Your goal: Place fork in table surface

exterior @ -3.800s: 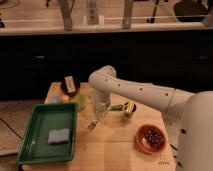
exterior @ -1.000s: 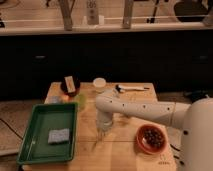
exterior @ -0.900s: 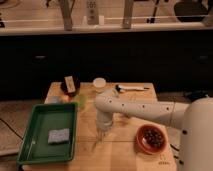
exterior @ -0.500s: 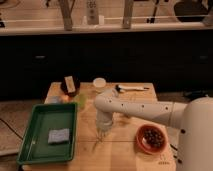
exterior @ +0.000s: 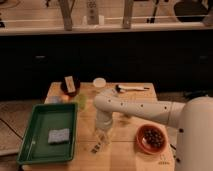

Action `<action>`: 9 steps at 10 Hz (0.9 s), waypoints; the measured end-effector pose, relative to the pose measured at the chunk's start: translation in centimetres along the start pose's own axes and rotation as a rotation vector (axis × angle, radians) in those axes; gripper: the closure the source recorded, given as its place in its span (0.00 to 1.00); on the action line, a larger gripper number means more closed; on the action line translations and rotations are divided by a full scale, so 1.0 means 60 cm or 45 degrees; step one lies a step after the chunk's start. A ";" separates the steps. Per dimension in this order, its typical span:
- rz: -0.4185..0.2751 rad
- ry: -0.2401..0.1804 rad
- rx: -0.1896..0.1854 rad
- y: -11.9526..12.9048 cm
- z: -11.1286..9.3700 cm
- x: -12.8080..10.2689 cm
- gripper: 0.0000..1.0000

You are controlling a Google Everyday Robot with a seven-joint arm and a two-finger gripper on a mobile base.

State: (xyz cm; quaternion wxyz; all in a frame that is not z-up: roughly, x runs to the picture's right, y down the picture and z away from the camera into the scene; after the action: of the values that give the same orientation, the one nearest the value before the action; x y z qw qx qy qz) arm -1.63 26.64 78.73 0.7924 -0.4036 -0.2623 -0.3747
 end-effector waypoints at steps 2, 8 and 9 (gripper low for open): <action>-0.014 0.001 -0.001 -0.008 -0.002 -0.002 0.20; -0.028 -0.017 -0.011 -0.013 -0.002 -0.003 0.20; -0.028 -0.021 -0.013 -0.012 -0.002 -0.003 0.20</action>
State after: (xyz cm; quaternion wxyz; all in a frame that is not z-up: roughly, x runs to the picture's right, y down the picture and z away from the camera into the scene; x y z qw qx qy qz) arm -2.30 26.32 78.86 0.7839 -0.4079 -0.2712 -0.3815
